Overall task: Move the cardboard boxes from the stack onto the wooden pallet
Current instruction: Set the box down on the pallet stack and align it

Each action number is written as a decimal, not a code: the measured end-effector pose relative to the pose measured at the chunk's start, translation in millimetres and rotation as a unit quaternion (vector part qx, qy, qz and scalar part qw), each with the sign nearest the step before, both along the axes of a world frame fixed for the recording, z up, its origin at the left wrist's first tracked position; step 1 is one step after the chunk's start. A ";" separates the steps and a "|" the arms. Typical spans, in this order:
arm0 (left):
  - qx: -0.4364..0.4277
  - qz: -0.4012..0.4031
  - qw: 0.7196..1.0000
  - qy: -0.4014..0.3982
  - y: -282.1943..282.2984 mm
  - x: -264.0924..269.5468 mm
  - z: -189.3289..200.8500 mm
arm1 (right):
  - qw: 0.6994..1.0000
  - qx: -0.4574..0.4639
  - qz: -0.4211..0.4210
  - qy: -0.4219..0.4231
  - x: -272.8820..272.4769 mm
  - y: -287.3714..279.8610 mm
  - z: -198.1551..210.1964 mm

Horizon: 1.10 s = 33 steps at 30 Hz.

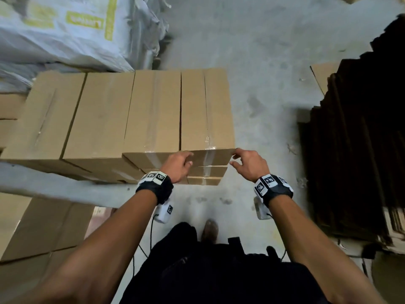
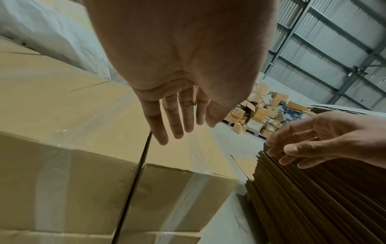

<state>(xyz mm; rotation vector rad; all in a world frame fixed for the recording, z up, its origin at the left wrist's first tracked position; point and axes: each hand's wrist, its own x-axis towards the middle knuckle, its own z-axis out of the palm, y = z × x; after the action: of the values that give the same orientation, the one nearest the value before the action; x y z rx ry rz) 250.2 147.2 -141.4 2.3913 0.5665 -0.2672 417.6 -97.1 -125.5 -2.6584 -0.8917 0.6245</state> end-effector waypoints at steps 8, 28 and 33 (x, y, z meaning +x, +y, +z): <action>0.008 -0.018 1.000 -0.003 76.8 106.4 -28.2 | 0.998 -0.041 0.051 0.004 101.9 76.9 -11.0; 0.118 -0.049 0.991 0.027 145.6 252.2 -131.0 | 0.993 -0.065 0.092 -0.046 236.5 183.7 -170.8; 0.155 -0.044 0.987 0.005 137.3 246.1 -148.3 | 0.996 0.002 0.063 -0.067 234.7 191.1 -187.2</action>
<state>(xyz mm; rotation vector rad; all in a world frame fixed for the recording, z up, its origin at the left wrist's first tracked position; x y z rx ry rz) 496.3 284.4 -289.7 2.7225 0.5391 -0.2438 652.3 94.1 -312.6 -2.6830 -1.1048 0.4751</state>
